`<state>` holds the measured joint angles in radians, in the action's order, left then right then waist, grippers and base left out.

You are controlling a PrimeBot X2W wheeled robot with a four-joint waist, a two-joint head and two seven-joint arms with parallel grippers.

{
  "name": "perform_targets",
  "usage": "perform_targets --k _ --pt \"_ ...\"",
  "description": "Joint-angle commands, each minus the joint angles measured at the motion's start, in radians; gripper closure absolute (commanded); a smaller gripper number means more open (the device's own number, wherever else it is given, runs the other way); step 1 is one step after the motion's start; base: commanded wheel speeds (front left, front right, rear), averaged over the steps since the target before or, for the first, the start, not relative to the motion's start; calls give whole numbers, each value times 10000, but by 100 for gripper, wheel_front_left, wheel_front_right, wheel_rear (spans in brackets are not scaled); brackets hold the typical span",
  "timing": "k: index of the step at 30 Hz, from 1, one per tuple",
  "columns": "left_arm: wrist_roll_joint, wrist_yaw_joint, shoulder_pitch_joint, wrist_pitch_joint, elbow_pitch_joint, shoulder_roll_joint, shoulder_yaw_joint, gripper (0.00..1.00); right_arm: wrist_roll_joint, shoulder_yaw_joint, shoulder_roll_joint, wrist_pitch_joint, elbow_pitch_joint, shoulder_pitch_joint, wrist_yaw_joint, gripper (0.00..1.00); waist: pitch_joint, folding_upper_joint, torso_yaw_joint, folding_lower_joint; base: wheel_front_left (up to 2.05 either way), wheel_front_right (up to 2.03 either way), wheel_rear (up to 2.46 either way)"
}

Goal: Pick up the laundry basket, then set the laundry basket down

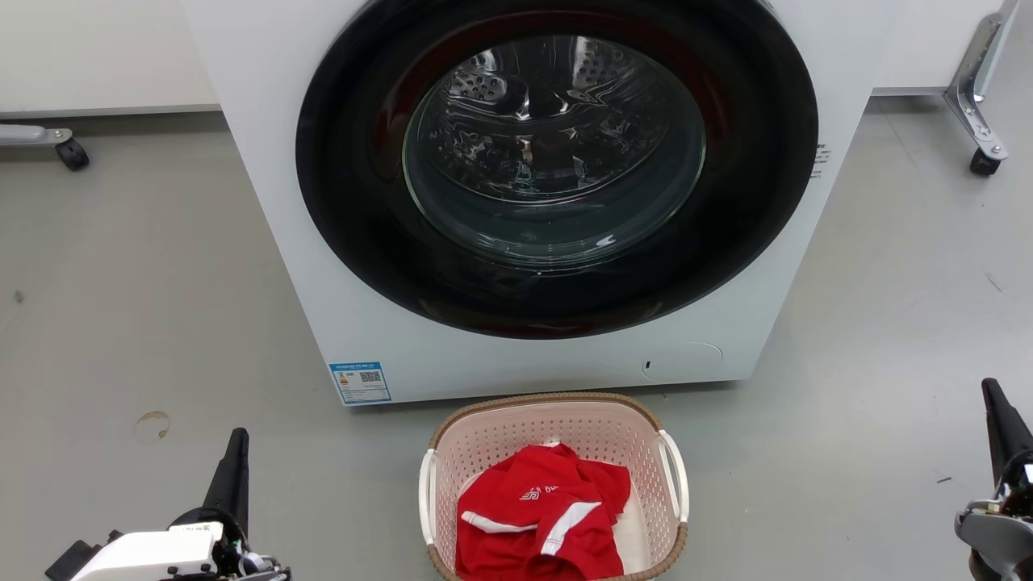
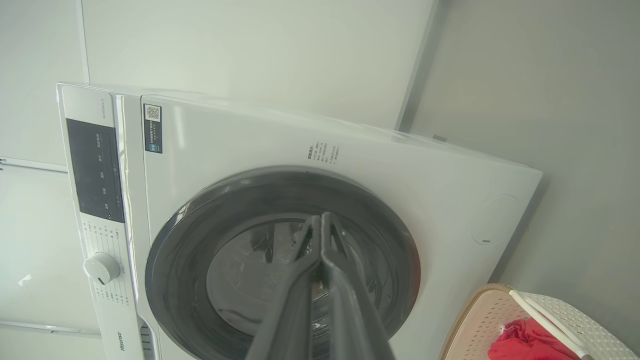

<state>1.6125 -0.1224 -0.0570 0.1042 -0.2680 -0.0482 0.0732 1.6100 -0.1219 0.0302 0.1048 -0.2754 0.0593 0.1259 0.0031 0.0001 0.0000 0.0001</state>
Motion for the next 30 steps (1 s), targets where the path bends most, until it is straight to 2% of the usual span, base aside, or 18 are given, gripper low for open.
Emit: perform_targets --k 1,30 --pt "17 -82 -504 35 229 -75 338 100 16 117 233 55 309 482 48 100 0 -1 0 -1 0 0 0" --pt "-6 -82 -507 58 229 -55 366 100 1 99 221 69 308 484 48 100 0 -1 0 -1 0 0 0"
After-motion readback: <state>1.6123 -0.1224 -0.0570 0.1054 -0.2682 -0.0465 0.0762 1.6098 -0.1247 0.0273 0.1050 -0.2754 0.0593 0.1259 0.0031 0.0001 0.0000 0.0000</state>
